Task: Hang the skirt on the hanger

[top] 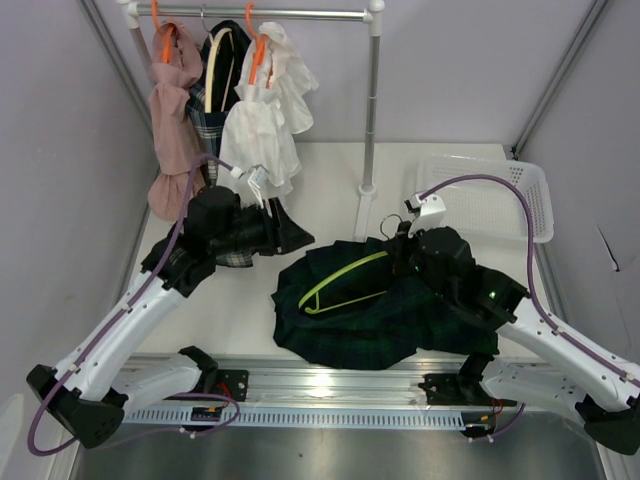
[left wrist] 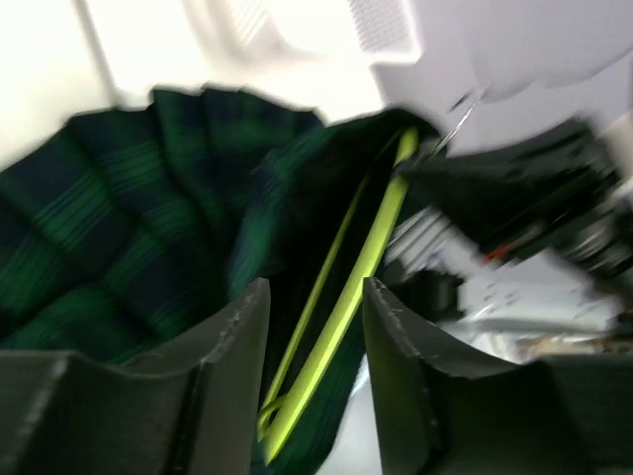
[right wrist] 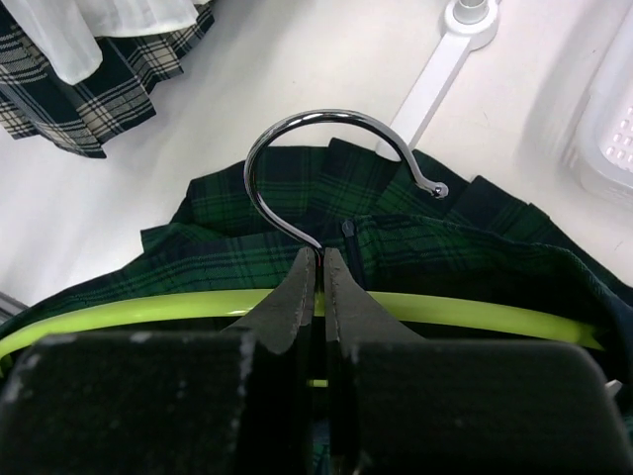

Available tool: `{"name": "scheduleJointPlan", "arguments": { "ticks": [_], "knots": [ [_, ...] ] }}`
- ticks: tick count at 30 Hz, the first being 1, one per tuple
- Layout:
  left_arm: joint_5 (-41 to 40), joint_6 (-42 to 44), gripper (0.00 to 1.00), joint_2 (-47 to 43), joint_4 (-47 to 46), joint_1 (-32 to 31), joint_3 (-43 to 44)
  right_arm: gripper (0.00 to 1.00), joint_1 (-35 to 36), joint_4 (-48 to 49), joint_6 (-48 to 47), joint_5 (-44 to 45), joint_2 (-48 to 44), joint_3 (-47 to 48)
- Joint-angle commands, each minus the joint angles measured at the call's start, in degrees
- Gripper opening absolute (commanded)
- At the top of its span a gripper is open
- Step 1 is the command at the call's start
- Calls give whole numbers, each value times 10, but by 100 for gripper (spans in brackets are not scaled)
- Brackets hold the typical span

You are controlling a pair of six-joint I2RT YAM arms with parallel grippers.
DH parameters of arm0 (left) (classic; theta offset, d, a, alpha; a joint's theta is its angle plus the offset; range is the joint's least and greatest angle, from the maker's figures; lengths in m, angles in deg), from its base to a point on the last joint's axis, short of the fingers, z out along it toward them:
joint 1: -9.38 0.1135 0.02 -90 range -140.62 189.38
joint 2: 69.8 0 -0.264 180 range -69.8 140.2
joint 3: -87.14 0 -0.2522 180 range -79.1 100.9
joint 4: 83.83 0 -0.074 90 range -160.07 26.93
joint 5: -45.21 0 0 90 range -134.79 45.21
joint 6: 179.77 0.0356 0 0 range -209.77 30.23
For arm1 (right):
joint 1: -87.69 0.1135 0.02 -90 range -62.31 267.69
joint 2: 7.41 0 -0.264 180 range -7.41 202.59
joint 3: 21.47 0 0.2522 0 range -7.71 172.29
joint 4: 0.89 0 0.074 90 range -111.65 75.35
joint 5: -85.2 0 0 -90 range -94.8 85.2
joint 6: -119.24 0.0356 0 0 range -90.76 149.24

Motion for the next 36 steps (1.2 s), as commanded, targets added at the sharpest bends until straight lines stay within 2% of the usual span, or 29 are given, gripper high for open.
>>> {"name": "scheduleJointPlan", "arguments": {
  "ticks": [1,5,11,24,27,36],
  "knots": [
    [-18,145,51,-36,80,-13,-19,0,-2,27,8,9,-20,6],
    [7,161,52,-37,104,-17,-54,0,-2,27,10,10,-29,-4],
    [7,199,53,-30,160,-29,-55,0,0,33,12,15,-34,-16],
    [-6,208,55,28,159,-82,-23,0,15,32,9,45,-31,-23],
    [-7,209,53,39,162,-91,-16,0,16,33,8,49,-34,-24],
    [-32,229,34,64,200,-109,12,0,16,32,1,61,-34,-24]
  ]
}}
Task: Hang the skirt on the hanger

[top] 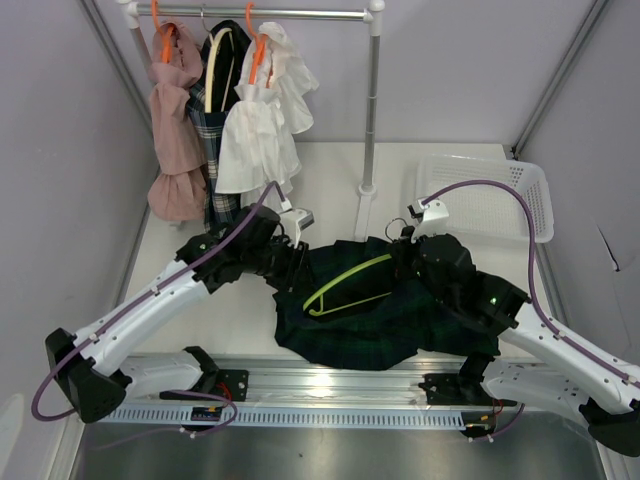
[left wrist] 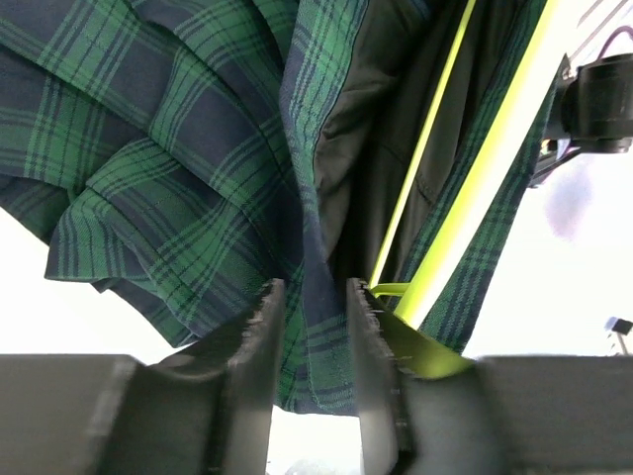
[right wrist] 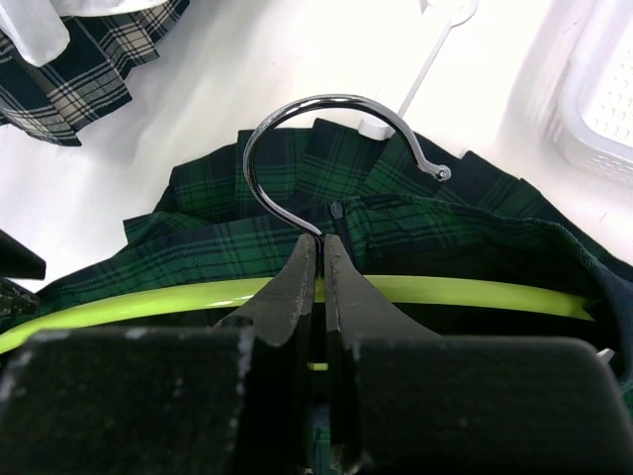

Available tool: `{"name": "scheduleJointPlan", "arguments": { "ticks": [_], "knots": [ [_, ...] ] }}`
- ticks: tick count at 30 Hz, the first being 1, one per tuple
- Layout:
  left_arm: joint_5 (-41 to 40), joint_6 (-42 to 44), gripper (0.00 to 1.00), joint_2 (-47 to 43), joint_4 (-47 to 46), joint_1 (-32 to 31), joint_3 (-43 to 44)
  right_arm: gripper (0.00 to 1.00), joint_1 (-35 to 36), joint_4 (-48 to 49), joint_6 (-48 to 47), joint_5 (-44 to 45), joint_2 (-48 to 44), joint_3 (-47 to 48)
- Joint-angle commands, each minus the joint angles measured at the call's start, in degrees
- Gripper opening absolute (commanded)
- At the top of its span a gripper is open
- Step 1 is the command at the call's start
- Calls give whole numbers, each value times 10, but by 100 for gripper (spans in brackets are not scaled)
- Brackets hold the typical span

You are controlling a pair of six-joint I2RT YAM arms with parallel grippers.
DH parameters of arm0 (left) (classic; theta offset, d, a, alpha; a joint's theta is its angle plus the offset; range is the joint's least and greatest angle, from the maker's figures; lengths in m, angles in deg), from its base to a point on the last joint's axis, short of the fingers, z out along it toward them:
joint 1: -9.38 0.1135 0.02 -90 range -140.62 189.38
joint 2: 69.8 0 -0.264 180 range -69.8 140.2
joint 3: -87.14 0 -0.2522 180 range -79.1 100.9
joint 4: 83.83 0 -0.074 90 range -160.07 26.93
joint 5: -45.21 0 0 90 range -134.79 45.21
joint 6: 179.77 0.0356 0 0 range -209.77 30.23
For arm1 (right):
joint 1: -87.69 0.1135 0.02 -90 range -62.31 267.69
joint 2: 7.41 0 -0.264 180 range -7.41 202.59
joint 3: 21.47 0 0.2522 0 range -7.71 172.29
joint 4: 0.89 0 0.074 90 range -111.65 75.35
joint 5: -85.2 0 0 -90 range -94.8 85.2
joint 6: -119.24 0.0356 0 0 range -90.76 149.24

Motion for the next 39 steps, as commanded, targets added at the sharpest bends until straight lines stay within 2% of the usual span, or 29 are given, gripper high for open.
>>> {"name": "scheduleJointPlan", "arguments": {
  "ticks": [1,3,8,11,14,20,26,38,39],
  "knots": [
    [-17,22,33,7,20,-11,32,0,2,29,-5,23,-11,5],
    [-17,27,29,12,28,-14,34,0,3,28,-7,24,-10,5],
    [-20,41,26,25,47,-25,51,0,2,29,-10,27,-10,5],
    [-28,45,16,30,59,-30,60,0,2,30,-12,28,-9,5],
    [-34,43,0,31,65,-32,75,0,6,29,-13,37,-9,4],
    [-54,24,0,31,86,-31,127,0,12,42,-41,123,-16,4],
    [-66,11,0,42,120,-31,196,0,12,105,-104,218,-8,26],
    [-71,-21,0,74,146,-26,291,0,18,239,-204,277,36,34],
    [-69,-23,0,74,146,-25,296,0,18,273,-213,283,37,31]
  ]
}}
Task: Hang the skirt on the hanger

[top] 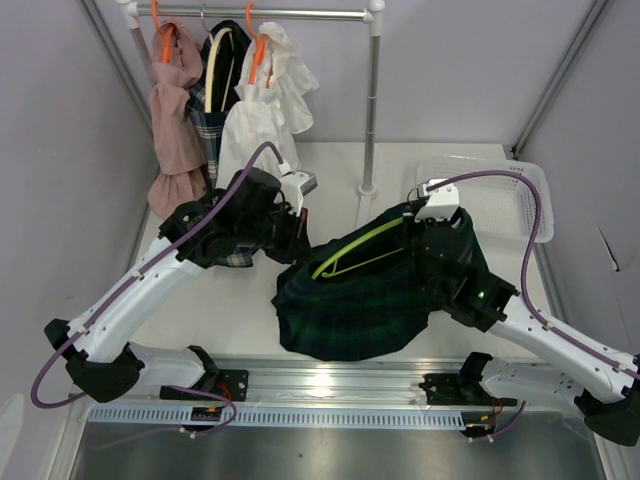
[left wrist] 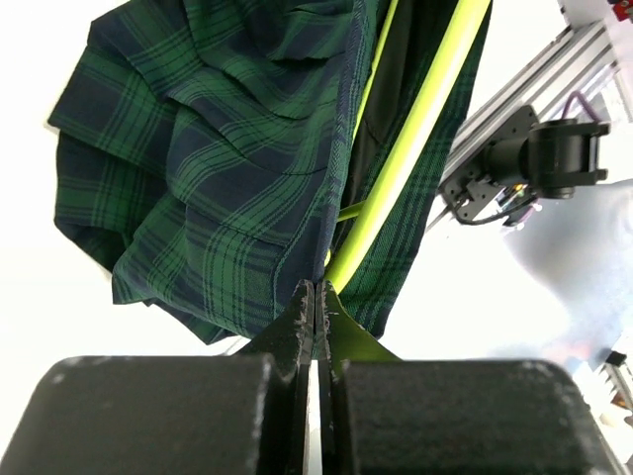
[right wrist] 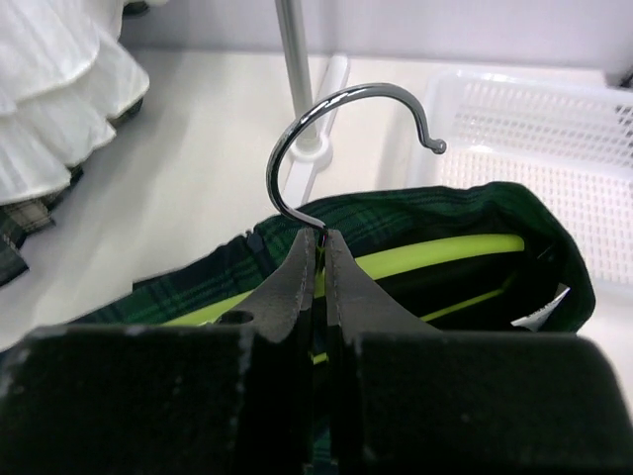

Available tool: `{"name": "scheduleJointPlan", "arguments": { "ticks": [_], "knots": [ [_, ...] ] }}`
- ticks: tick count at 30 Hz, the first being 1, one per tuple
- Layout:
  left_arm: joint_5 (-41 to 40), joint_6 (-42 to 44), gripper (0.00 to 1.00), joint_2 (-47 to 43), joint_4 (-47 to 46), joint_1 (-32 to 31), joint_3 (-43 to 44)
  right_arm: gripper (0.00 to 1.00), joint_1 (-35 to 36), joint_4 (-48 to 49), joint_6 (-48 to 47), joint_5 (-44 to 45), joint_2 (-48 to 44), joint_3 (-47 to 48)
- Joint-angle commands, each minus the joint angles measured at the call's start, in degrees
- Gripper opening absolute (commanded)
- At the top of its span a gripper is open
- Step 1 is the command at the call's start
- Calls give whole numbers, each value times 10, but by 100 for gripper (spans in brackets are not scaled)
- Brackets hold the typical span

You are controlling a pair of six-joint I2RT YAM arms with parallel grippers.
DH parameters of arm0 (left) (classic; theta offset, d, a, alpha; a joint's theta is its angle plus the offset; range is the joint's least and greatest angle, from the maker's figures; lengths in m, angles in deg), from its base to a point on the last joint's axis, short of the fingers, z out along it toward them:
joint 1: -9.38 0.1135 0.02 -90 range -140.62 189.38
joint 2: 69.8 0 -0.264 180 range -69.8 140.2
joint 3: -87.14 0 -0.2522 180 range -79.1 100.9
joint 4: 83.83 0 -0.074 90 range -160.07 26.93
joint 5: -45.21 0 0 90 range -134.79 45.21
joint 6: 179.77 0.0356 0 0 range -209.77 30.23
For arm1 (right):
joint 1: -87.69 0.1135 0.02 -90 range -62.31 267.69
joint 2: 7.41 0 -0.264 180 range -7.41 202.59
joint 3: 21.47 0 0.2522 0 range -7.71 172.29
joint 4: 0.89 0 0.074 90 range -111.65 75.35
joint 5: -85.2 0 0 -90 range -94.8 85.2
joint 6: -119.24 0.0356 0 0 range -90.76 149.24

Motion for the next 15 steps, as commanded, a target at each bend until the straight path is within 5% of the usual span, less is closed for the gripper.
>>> {"name": "scheduleJointPlan", "arguments": {
  "ticks": [1,15],
  "knots": [
    [6,-23,0,-2,5,5,48,0,1,120,-91,68,-3,6],
    [79,-82,0,-15,-58,84,61,0,70,202,-134,29,-12,-24]
  ]
}}
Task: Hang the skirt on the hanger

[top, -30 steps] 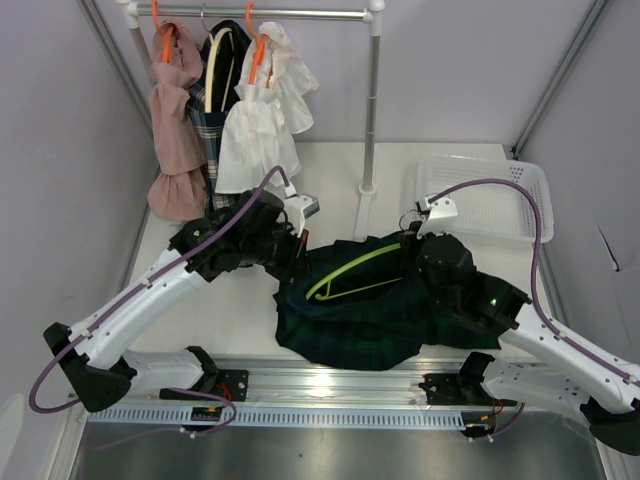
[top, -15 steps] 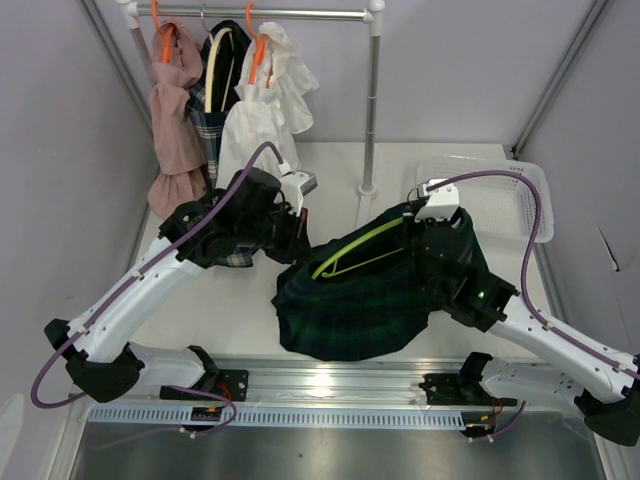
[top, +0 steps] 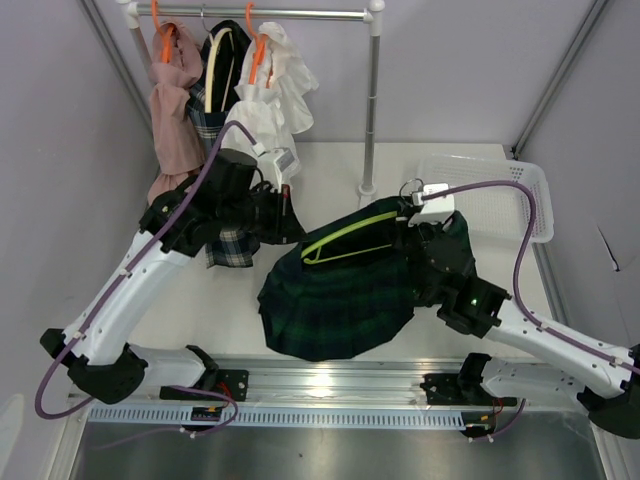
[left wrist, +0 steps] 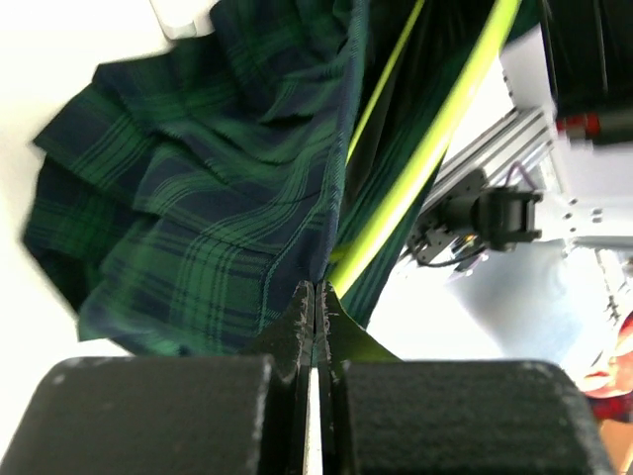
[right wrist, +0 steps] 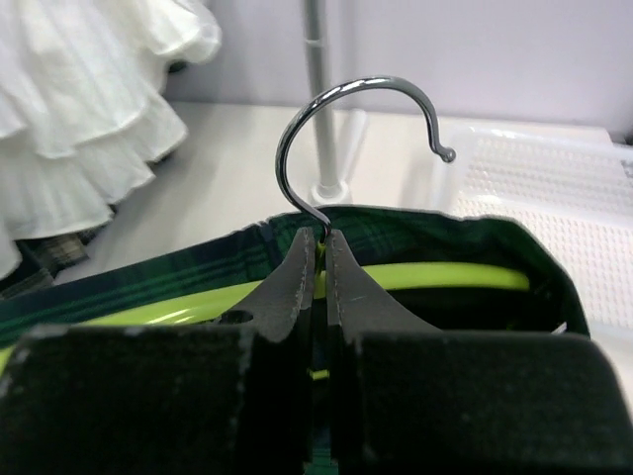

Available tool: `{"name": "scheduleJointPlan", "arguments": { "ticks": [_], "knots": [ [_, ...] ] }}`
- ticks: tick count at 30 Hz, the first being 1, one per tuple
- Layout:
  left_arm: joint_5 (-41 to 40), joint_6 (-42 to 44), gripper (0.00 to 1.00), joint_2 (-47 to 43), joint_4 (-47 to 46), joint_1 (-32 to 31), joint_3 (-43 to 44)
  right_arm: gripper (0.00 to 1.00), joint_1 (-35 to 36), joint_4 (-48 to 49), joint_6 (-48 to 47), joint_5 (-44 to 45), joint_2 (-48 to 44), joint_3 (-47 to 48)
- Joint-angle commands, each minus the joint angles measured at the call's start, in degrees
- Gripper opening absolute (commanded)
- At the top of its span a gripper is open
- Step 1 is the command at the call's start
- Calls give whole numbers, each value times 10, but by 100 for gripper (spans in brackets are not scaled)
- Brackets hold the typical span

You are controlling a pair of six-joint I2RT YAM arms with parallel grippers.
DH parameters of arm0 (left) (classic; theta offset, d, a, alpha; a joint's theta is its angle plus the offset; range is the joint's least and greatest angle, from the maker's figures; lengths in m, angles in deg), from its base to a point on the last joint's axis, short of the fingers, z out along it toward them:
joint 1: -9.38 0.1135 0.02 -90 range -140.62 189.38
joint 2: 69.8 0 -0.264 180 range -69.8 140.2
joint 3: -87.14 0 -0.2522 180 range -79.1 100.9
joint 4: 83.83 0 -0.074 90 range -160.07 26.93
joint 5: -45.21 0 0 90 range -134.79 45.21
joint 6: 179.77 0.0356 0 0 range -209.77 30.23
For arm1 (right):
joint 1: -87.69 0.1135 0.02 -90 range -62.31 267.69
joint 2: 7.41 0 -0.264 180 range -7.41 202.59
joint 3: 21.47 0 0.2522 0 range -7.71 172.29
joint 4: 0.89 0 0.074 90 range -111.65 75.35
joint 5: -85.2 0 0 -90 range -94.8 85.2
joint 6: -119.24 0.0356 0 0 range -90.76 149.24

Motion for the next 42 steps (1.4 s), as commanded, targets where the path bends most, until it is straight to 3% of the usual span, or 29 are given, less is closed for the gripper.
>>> {"name": "scheduleJointPlan", "arguments": {
  "ticks": [1,8,16,21,28,32,37,42],
  "knots": [
    [58,-55,0,-22,-83,22,-8,0,47,80,-71,14,-12,4],
    [108,-114,0,-24,-143,42,6,0,81,121,-102,61,44,-13],
    [100,-118,0,-49,-130,47,8,0,17,127,-113,81,56,-39],
    [101,-119,0,-57,-121,59,21,0,13,166,-148,101,58,-69],
    [99,-123,0,-56,-134,62,14,0,55,191,-165,107,59,-64],
    [105,-145,0,-56,-192,62,-59,0,102,206,-166,102,55,-54],
    [116,-168,0,-61,-256,58,-139,0,92,96,-60,9,29,-22],
    [100,-160,0,-67,-256,55,-148,0,60,3,11,-43,22,0]
  ]
}}
